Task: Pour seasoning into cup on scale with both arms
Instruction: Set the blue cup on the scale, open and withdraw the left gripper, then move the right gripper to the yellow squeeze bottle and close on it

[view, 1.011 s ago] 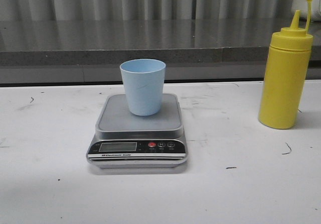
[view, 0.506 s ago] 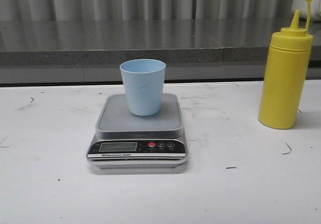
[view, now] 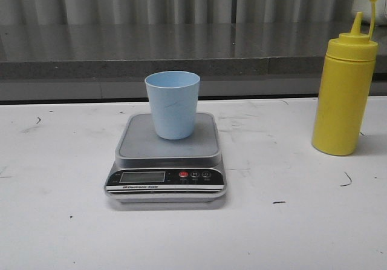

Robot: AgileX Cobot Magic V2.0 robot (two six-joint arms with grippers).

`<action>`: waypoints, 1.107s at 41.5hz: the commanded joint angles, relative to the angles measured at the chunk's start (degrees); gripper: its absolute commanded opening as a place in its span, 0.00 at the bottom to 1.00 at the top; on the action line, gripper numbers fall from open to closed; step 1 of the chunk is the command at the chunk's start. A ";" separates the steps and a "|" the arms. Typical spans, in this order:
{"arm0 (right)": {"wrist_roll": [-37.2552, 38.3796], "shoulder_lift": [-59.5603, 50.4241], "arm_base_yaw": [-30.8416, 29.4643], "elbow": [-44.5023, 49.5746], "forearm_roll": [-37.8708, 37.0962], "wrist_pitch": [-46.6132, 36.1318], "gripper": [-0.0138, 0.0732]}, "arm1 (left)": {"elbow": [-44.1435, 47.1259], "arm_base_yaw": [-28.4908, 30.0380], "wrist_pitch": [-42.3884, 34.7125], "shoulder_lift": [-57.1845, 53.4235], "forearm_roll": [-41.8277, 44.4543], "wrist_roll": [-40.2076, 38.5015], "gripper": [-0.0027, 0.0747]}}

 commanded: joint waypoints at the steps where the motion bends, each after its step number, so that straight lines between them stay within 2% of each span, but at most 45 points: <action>1: -1.86 0.70 0.14 -1.84 -0.20 -4.69 0.86 | -1.39 -0.24 -3.46 -0.36 0.26 -0.14 0.56; 16: -3.00 2.72 7.02 -3.92 -0.35 -3.75 0.85 | -1.39 -0.24 -3.46 -0.26 0.26 -0.14 0.56; 28: -3.01 10.68 7.27 -3.82 1.64 -8.86 0.85 | -1.39 -0.24 -3.57 -0.26 0.26 -0.14 0.56; 38: -3.01 17.51 7.27 0.46 5.98 -21.92 0.85 | -1.39 -0.24 -3.57 -0.26 0.26 -0.14 0.56; 46: -3.01 23.92 7.35 8.09 5.98 -39.07 0.85 | -1.39 -0.24 -3.57 -0.26 0.26 -0.14 0.56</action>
